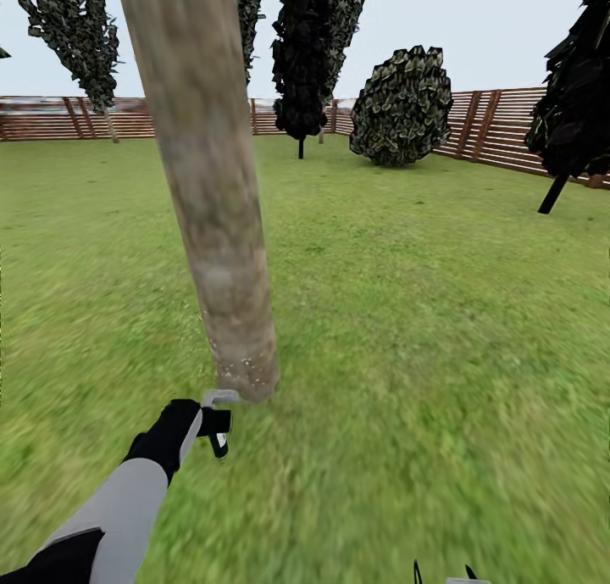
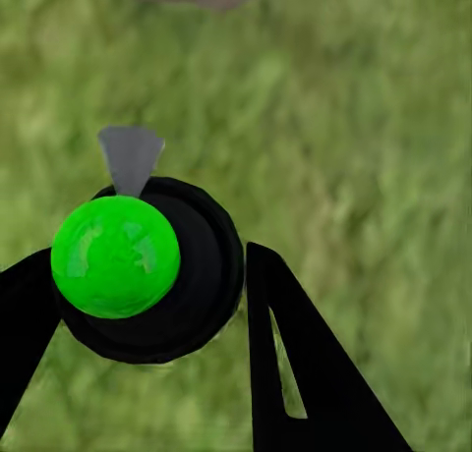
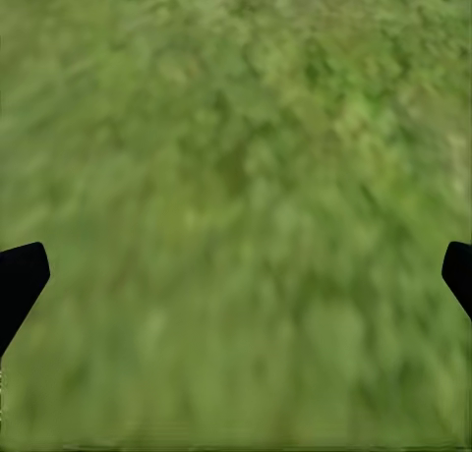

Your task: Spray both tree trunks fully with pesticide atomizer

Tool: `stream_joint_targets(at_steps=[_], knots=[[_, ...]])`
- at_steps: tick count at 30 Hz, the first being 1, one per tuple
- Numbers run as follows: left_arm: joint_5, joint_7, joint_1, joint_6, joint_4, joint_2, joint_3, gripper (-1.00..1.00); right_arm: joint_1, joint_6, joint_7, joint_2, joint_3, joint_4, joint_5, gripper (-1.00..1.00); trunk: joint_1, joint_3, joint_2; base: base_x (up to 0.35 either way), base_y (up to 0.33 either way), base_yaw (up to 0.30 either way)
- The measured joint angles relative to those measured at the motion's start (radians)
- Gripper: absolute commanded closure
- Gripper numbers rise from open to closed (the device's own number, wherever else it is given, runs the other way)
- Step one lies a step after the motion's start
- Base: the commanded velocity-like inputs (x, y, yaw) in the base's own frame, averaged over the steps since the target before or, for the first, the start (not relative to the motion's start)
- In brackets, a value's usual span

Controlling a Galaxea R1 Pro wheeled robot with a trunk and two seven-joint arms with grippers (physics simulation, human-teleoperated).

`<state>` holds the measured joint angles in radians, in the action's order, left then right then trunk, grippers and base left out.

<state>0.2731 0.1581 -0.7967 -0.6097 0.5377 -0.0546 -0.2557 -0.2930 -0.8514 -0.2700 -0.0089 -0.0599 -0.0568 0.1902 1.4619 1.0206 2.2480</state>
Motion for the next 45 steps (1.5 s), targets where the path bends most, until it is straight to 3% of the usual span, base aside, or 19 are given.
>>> stream_joint_targets(at_steps=[3, 8, 12, 16, 17, 23, 31, 41, 45], knots=[[-0.003, 0.000, -0.013, -0.011, 0.042, -0.013, 0.000, 1.00, 0.000, 0.000, 0.000, 0.000, 0.000, 0.000, -0.001, -1.00, 0.000, 0.000, 0.000, -0.025, 0.000, 0.000], [-0.005, -0.001, -0.092, -0.127, 0.045, -0.049, 0.000, 1.00, 0.000, 0.000, 0.000, 0.000, 0.000, 0.000, -0.002, -1.00, 0.000, 0.000, 0.000, -0.002, 0.000, 0.000], [0.009, -0.001, -0.090, -0.137, 0.063, -0.034, 0.002, 1.00, 0.000, 0.001, 0.000, 0.000, 0.000, 0.000, -0.001, -1.00, 0.000, 0.000, 0.000, 0.000, 0.000, 0.000], [0.008, 0.000, -0.085, -0.172, 0.125, 0.020, 0.004, 1.00, 0.000, 0.001, 0.000, 0.000, 0.000, 0.000, -0.001, -1.00, 0.000, 0.000, 0.000, 0.000, 0.000, 0.000], [0.008, 0.001, -0.084, -0.209, 0.140, 0.031, 0.006, 1.00, 0.000, 0.002, 0.000, 0.000, 0.000, 0.000, -0.001, -1.00, 0.000, 0.000, 0.000, 0.000, -0.061, 0.000], [-0.001, 0.001, -0.085, -0.234, 0.146, 0.026, 0.085, 1.00, 0.000, 0.001, 0.000, 0.000, 0.000, 0.000, -0.001, -1.00, 0.000, 0.000, 0.000, -0.016, -0.232, 0.000], [-0.008, 0.008, -0.085, -0.234, 0.148, 0.035, 0.078, 1.00, 0.000, 0.002, 0.000, 0.000, 0.000, 0.000, -0.001, -1.00, 0.000, 0.000, 0.000, -0.068, -0.245, 0.000], [-0.011, 0.009, -0.089, -0.252, 0.211, 0.023, 0.078, 1.00, 0.000, 0.002, 0.000, 0.001, 0.000, 0.000, -0.001, -1.00, 0.000, 0.000, 0.000, 0.132, -0.094, 0.010], [-0.010, 0.010, -0.086, -0.339, 0.323, 0.022, 0.079, 1.00, 0.000, 0.002, 0.000, 0.003, 0.000, 0.000, -0.001, -1.00, 0.000, 0.000, 0.000, 0.001, -0.001, 0.232]])
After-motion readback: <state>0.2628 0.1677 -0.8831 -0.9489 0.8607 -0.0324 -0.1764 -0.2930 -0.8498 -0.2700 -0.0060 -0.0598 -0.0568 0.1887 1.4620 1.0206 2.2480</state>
